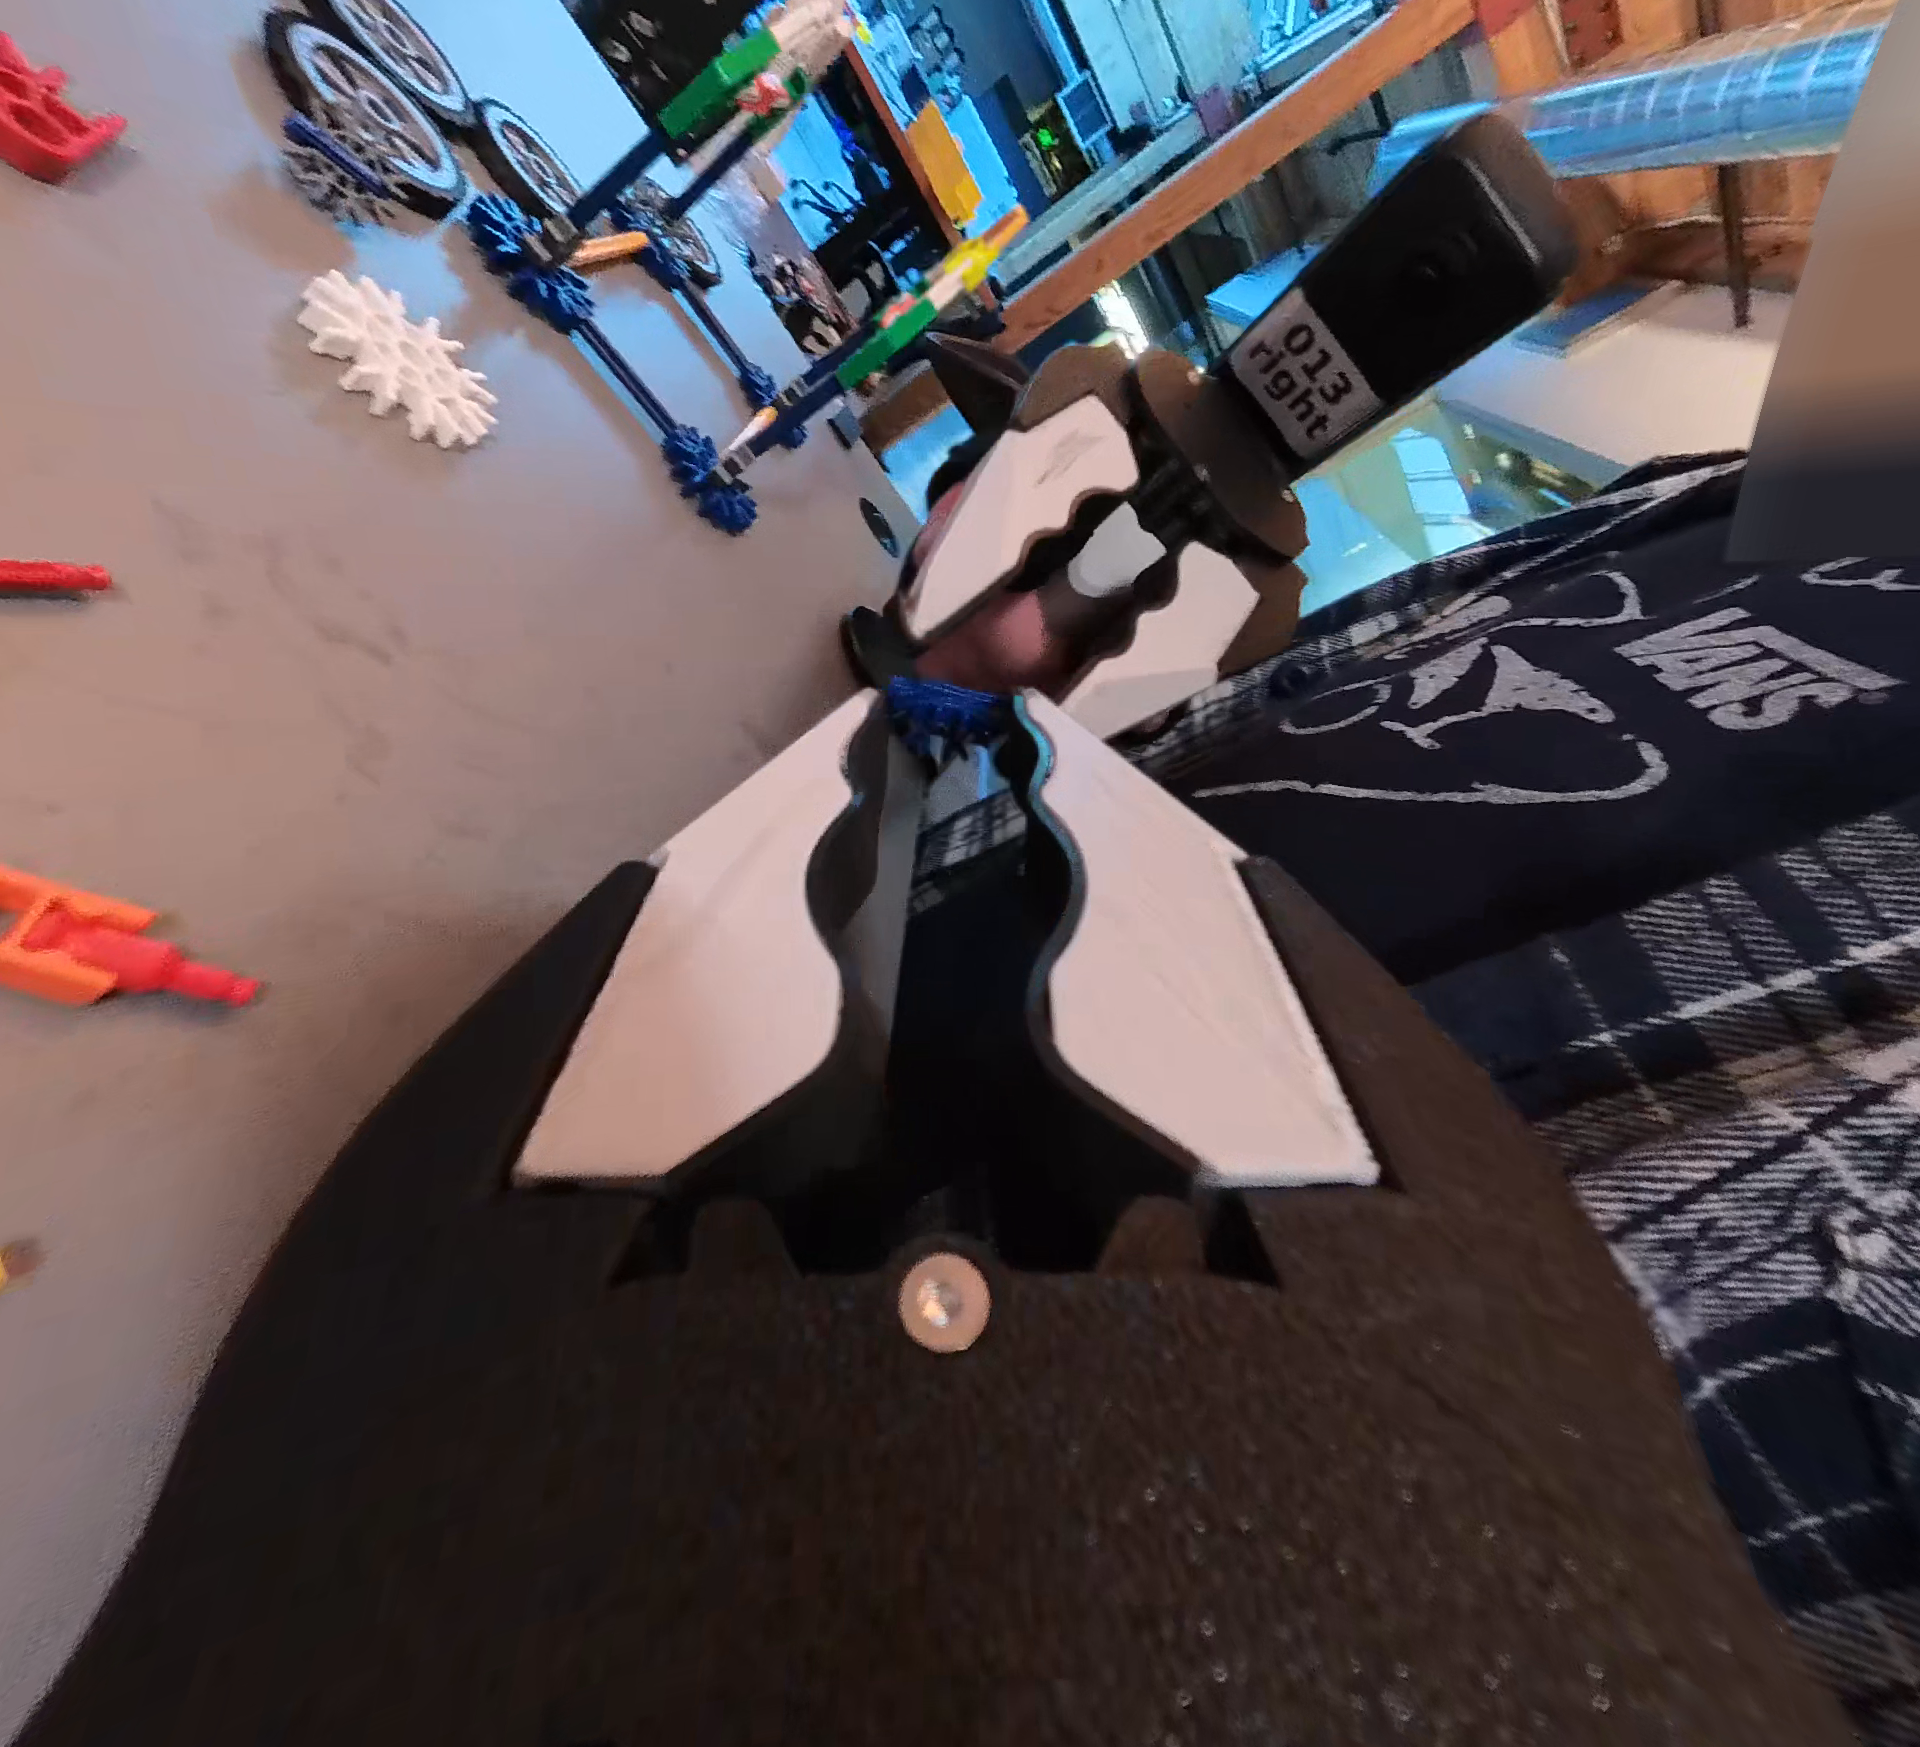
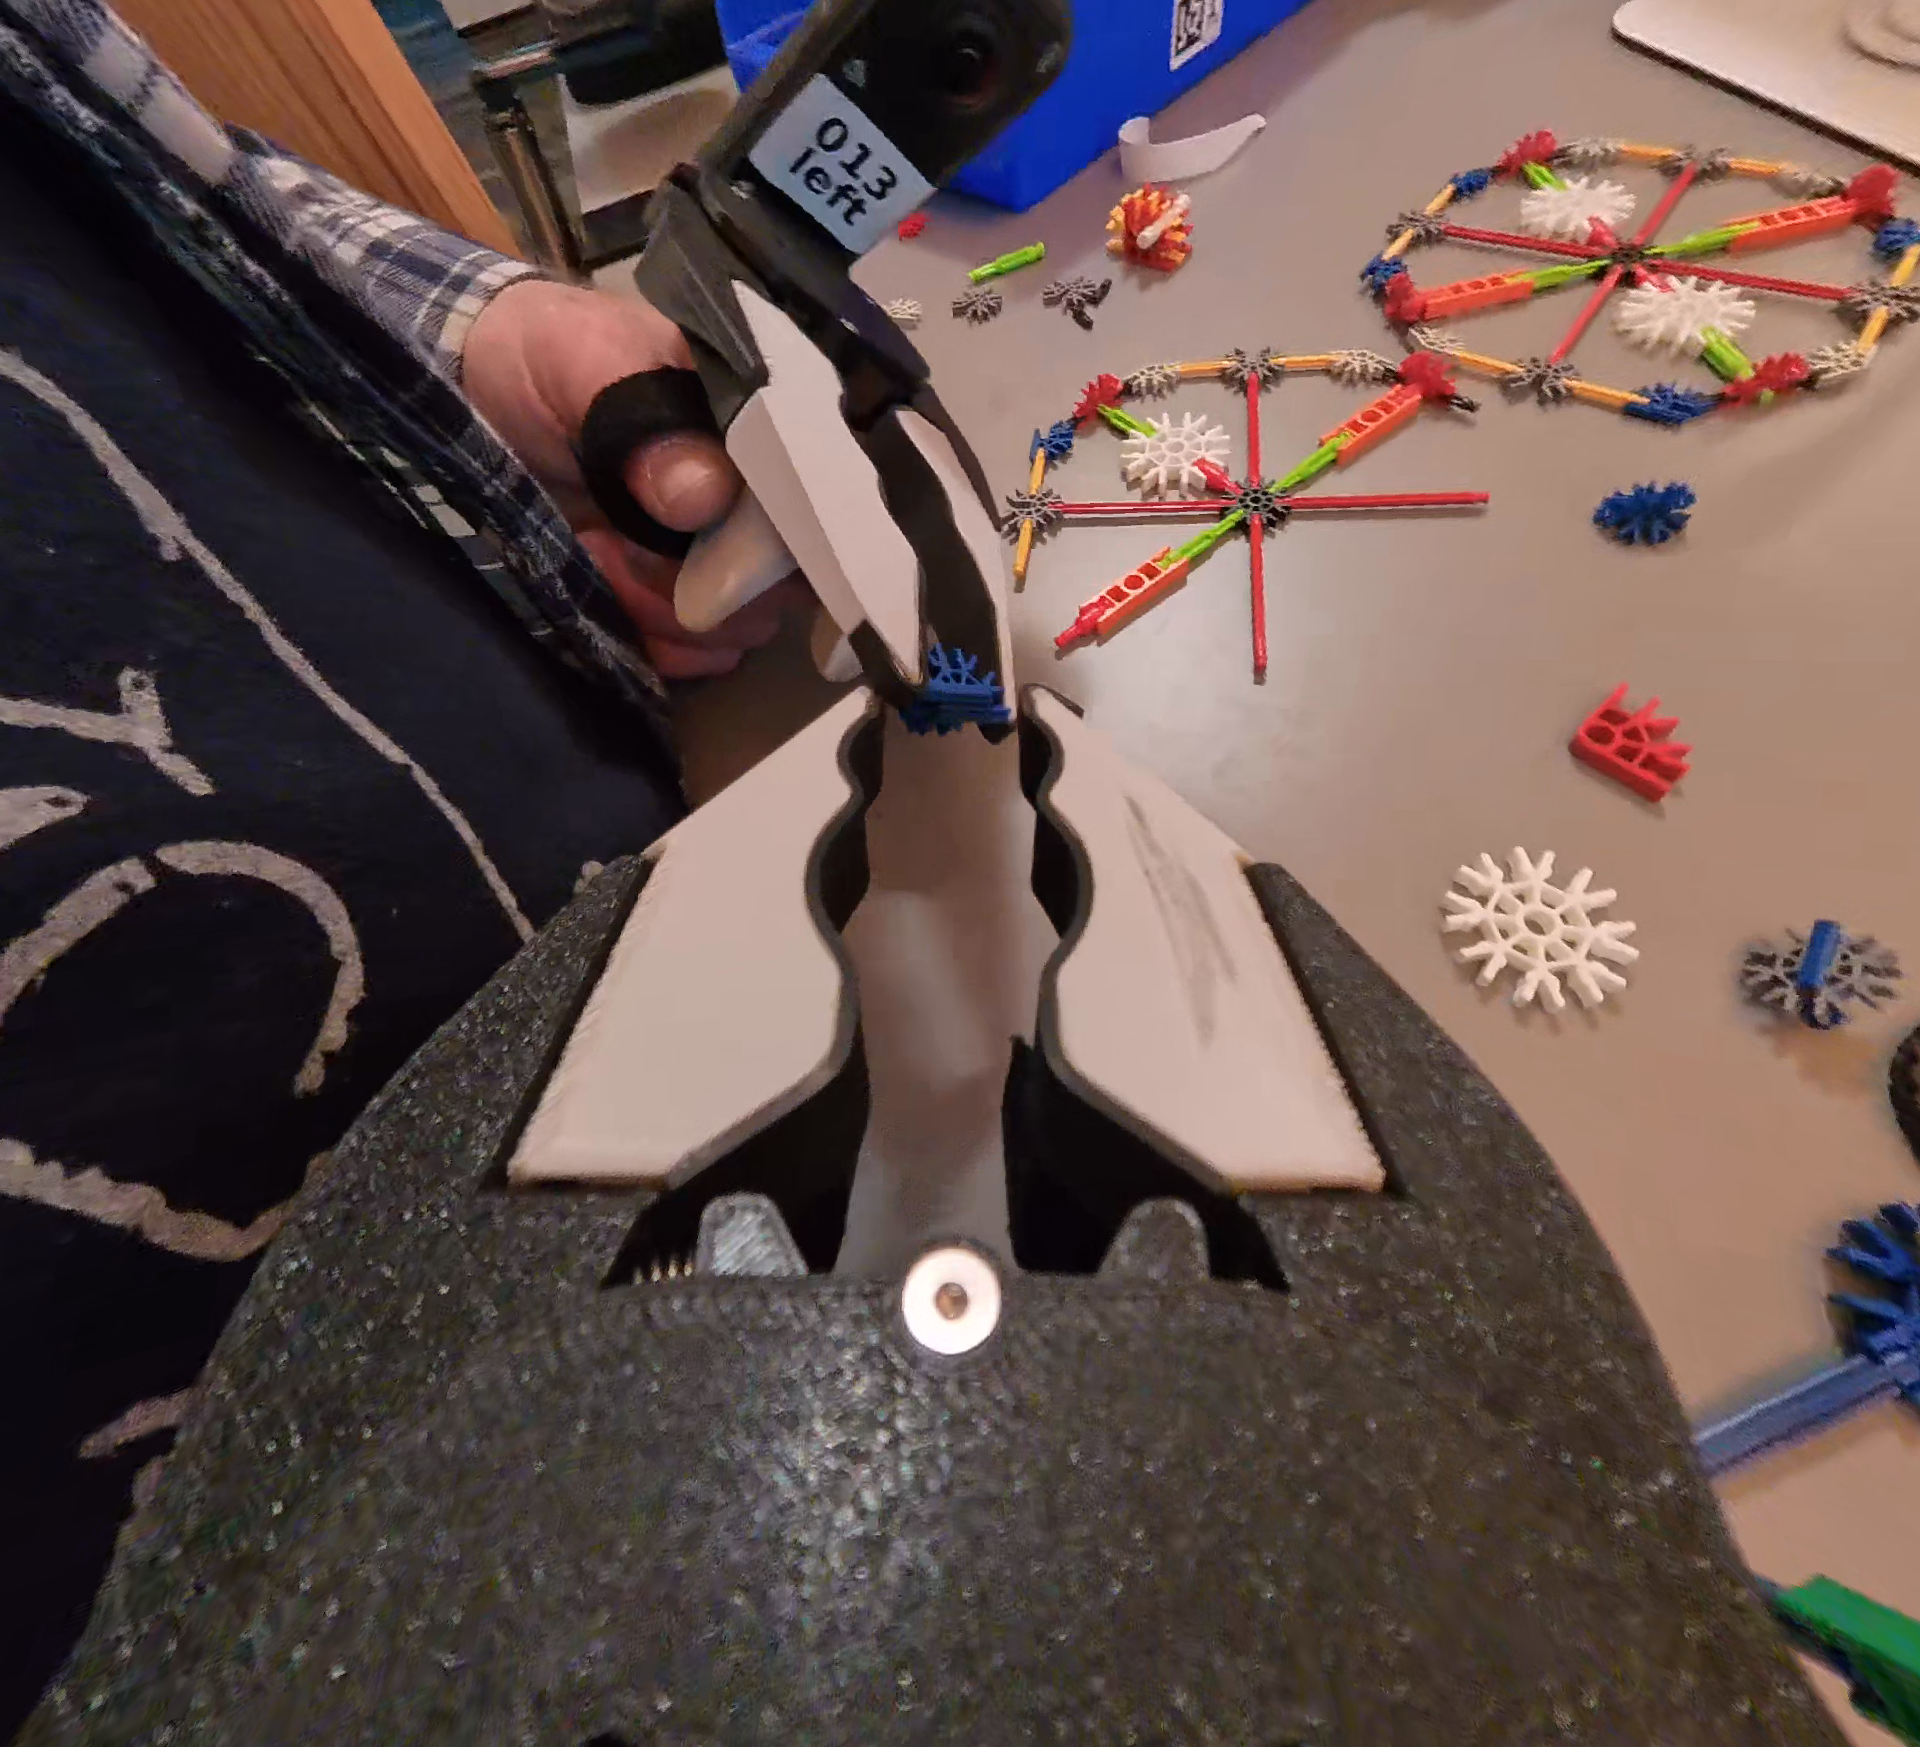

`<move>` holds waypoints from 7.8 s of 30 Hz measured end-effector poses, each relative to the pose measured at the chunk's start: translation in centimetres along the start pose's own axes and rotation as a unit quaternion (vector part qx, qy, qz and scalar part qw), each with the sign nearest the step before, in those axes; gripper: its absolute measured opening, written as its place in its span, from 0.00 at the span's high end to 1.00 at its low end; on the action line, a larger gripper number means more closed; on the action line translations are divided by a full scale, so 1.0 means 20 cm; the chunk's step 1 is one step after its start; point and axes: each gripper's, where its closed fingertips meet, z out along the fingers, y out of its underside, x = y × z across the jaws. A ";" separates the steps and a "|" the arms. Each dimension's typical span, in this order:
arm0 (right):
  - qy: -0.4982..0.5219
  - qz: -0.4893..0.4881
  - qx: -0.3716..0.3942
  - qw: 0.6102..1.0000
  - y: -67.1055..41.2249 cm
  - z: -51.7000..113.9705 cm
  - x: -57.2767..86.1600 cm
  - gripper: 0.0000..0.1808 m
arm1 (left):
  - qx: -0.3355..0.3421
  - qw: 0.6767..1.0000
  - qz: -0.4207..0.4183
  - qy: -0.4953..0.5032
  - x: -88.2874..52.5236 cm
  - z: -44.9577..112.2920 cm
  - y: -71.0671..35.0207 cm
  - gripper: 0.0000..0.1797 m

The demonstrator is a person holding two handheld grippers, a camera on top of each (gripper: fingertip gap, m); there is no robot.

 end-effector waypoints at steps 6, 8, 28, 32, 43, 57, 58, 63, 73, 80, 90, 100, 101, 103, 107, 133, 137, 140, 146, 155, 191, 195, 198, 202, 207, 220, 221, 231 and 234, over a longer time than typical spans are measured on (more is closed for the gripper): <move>0.014 -0.064 -0.009 0.998 -0.01 0.01 -0.03 0.91 | -0.001 0.996 -0.079 0.045 0.02 0.00 0.01 0.89; 0.024 -0.089 -0.003 0.996 -0.02 0.02 -0.03 0.94 | 0.001 0.992 -0.110 0.056 0.02 0.01 0.02 0.89; -0.071 0.100 0.175 0.977 -0.21 -0.14 0.01 0.96 | 0.071 0.980 -0.133 0.128 0.14 0.01 -0.14 0.91; -0.074 0.100 0.174 0.977 -0.21 -0.14 0.00 0.96 | 0.075 0.987 -0.093 0.107 0.14 0.01 -0.16 0.94; -0.104 0.153 0.208 0.960 -0.26 -0.17 0.02 0.96 | 0.082 0.994 0.009 0.069 0.15 -0.01 -0.18 1.00; -0.133 0.186 0.236 0.944 -0.28 -0.20 0.01 0.96 | 0.079 0.993 0.072 0.057 0.19 0.03 -0.17 0.99; -0.136 0.190 0.239 0.943 -0.28 -0.20 0.01 0.96 | 0.078 0.992 0.076 0.062 0.21 0.03 -0.17 0.98; -0.150 0.203 0.253 0.934 -0.29 -0.22 0.02 0.96 | 0.082 0.990 0.096 0.054 0.21 0.05 -0.18 1.00; -0.154 0.203 0.258 0.932 -0.29 -0.25 0.01 0.96 | 0.089 0.987 0.131 0.040 0.24 0.05 -0.21 1.00; -0.156 0.205 0.263 0.930 -0.28 -0.26 0.01 0.99 | 0.089 0.985 0.147 0.036 0.28 0.06 -0.26 1.00; -0.141 0.201 0.258 0.935 -0.26 -0.26 0.03 0.99 | 0.082 0.985 0.148 0.025 0.26 0.07 -0.27 1.00; -0.140 0.233 0.280 0.921 -0.29 -0.29 0.09 1.00 | 0.097 0.985 0.138 0.018 0.25 0.05 -0.33 0.96; -0.143 0.241 0.288 0.916 -0.29 -0.30 0.09 1.00 | 0.092 0.986 0.137 0.012 0.24 0.06 -0.31 0.94; -0.146 0.255 0.297 0.908 -0.29 -0.31 0.11 1.00 | 0.089 0.987 0.131 0.017 0.25 0.07 -0.30 0.89; -0.159 0.276 0.313 0.895 -0.31 -0.31 0.12 1.00 | 0.072 0.988 0.137 0.008 0.25 0.13 -0.29 0.84; -0.064 0.116 0.160 0.978 -0.17 -0.23 0.09 0.98 | -0.074 0.946 0.301 -0.097 0.14 0.15 -0.16 0.94; -0.047 0.088 0.135 0.986 -0.15 -0.21 0.09 0.97 | -0.122 0.926 0.337 -0.116 0.09 0.15 -0.11 0.94; -0.041 0.069 0.119 0.990 -0.13 -0.20 0.09 0.97 | -0.147 0.912 0.360 -0.127 0.07 0.15 -0.08 0.94; -0.030 0.013 0.060 0.998 -0.07 -0.17 0.08 0.99 | -0.189 0.889 0.393 -0.140 0.01 0.14 -0.03 0.94; 0.012 -0.046 -0.048 0.998 0.19 -0.04 0.11 0.99 | -0.284 0.836 0.426 -0.194 -0.23 0.12 0.15 0.95; 0.085 -0.033 -0.079 0.993 0.17 0.14 0.24 0.99 | -0.217 0.837 0.358 -0.351 -0.42 0.00 0.04 0.99; 0.097 -0.034 -0.100 0.990 0.21 0.14 0.25 0.99 | -0.251 0.794 0.405 -0.379 -0.45 0.00 0.05 0.99; 0.101 -0.025 -0.111 0.988 0.23 0.14 0.27 0.99 | -0.258 0.788 0.406 -0.384 -0.45 0.00 0.06 0.99; 0.100 -0.024 -0.114 0.988 0.24 0.14 0.27 0.99 | -0.258 0.782 0.416 -0.387 -0.46 0.00 0.05 0.98; 0.099 -0.025 -0.118 0.988 0.25 0.15 0.27 0.99 | -0.255 0.808 0.388 -0.363 -0.44 -0.01 0.05 0.96; 0.109 -0.069 -0.161 0.979 0.24 0.16 0.26 0.99 | -0.190 0.915 0.202 -0.291 -0.38 -0.01 -0.02 1.00; 0.109 -0.071 -0.165 0.978 0.24 0.16 0.26 0.99 | -0.186 0.920 0.192 -0.288 -0.38 -0.01 -0.02 1.00; 0.118 -0.109 -0.199 0.967 0.23 0.17 0.25 0.99 | -0.190 0.918 0.170 -0.305 -0.39 -0.04 -0.03 0.98; 0.119 -0.112 -0.205 0.965 0.23 0.17 0.25 0.99 | -0.190 0.923 0.161 -0.295 -0.38 -0.04 -0.02 0.99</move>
